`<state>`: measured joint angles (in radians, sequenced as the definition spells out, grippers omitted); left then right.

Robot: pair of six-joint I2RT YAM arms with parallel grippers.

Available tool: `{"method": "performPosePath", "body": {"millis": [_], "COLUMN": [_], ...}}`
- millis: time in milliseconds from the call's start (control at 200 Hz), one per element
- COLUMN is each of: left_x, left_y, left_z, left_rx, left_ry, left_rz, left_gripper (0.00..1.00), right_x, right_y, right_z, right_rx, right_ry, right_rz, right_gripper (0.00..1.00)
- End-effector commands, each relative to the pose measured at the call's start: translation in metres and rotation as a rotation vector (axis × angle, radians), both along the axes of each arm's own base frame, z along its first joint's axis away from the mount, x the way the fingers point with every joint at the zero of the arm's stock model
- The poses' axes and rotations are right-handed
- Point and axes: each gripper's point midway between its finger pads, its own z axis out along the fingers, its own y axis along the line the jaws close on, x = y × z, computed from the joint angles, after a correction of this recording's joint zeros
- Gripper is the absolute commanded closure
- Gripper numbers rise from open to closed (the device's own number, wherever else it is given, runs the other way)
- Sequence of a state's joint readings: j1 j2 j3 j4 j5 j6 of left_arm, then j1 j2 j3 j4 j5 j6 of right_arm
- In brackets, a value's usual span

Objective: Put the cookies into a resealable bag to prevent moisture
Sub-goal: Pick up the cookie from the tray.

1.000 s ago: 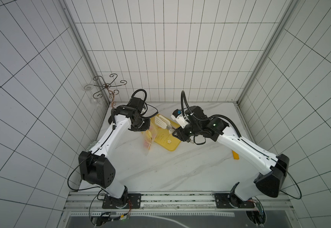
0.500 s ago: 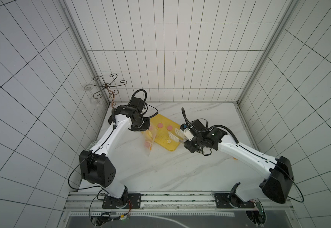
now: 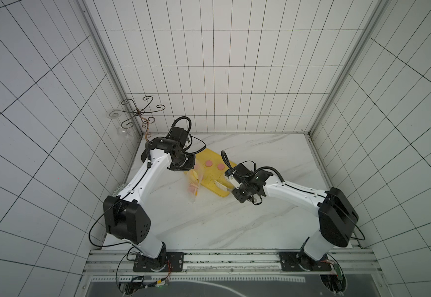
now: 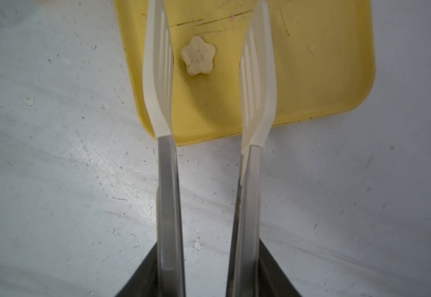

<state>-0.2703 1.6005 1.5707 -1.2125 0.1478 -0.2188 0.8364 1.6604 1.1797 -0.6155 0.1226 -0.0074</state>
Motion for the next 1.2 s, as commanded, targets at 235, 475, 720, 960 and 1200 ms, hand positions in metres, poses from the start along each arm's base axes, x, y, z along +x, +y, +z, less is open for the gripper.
{"method": "performPosePath", "body": {"millis": [235,475,720,960,1200], "left_x": [0.002,0.001,0.0,0.003,0.006], "left_y": [0.001,0.001,0.0,-0.001,-0.004], "left_z": [0.002,0.001,0.0,0.0,-0.001], "left_rx": [0.003,0.002,0.001,-0.001,-0.005], "left_ry": [-0.014,-0.013,-0.01,-0.013,-0.011], "left_rz": [-0.013,-0.017,-0.016,-0.017,-0.024], "left_gripper": [1.0,1.0,1.0,1.0,1.0], "right_x": [0.008,0.007,0.012,0.023,0.022], "right_y": [0.007,0.005,0.005,0.002,0.019], "right_z": [-0.005,-0.009,0.005,0.049,0.13], "right_rx": [-0.001,-0.027,-0.019,0.058,0.261], "right_ry": [0.003,0.027,-0.005,-0.094,-0.189], "right_rz": [0.01,0.016,0.004,-0.041,-0.019], "right_gripper": [0.56,0.67,0.7,0.7,0.7]}}
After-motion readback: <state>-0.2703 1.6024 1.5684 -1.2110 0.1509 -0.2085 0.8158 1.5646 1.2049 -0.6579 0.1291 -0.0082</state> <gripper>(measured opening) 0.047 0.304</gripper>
